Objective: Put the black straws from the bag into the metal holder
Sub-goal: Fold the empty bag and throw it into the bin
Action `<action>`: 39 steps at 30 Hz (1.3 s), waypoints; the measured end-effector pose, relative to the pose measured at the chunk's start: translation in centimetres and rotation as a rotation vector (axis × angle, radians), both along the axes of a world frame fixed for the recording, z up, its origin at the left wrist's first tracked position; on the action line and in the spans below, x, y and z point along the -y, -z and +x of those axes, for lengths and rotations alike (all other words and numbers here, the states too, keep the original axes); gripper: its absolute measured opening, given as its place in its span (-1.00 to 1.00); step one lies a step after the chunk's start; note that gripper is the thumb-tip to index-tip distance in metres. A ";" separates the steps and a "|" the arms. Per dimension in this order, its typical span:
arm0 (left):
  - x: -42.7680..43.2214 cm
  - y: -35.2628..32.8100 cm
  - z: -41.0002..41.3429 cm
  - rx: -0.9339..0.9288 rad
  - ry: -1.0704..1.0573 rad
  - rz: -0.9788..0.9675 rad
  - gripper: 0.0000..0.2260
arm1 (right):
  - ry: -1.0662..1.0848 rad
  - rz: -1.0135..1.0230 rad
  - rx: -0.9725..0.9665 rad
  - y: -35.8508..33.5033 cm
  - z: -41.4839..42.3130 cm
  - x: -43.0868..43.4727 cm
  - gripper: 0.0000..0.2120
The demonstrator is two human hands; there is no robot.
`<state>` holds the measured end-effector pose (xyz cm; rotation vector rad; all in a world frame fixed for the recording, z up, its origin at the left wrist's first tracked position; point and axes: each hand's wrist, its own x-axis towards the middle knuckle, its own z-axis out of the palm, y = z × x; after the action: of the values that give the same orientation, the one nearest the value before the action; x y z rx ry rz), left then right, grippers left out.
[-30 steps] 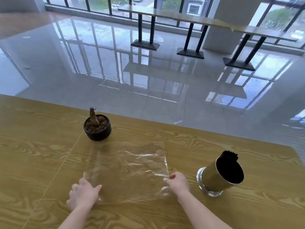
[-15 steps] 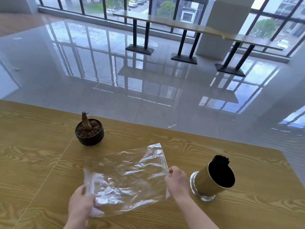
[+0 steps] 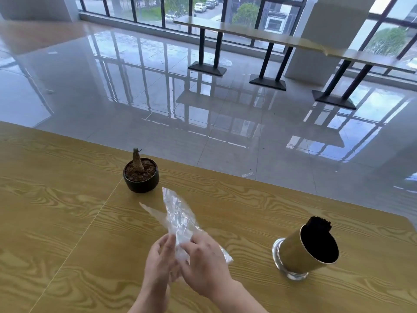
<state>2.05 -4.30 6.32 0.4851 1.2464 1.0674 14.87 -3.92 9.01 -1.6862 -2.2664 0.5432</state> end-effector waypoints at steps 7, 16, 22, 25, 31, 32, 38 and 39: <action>0.1 1.5 -1.4 -0.188 -0.121 -0.102 -0.86 | 0.102 -0.117 -0.242 1.7 1.1 1.2 -0.71; -0.3 1.9 -4.4 -0.003 -0.092 -0.089 -0.75 | 0.736 -0.785 -0.667 2.5 5.4 -1.6 -0.57; -0.5 1.7 -6.4 -0.056 -0.065 -0.065 -0.78 | 0.762 -0.566 -0.854 4.0 3.7 -1.8 -0.81; -0.3 1.9 -7.8 -0.202 -0.101 -0.039 -0.76 | 0.739 -0.405 -0.840 3.9 2.6 -2.0 -0.81; 0.4 0.8 -7.6 -0.305 -0.143 0.022 -0.71 | 0.598 -0.202 -0.745 3.9 2.0 -1.1 -0.85; 0.9 0.5 -7.3 -0.305 -0.112 0.011 -0.63 | 0.587 -0.199 -0.761 3.7 2.1 -1.0 -0.85; 4.7 -0.1 -5.5 -0.342 -0.155 0.016 -0.46 | 0.485 -0.292 -0.881 3.2 4.1 -0.2 -0.77; 5.1 -0.3 -5.2 -0.357 -0.194 0.035 -0.49 | 0.432 -0.372 -0.929 3.1 4.5 0.1 -0.71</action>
<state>-3.13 -9.41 6.62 0.6091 1.6167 1.2013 19.37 -4.03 5.92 -1.5178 -1.1590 1.3394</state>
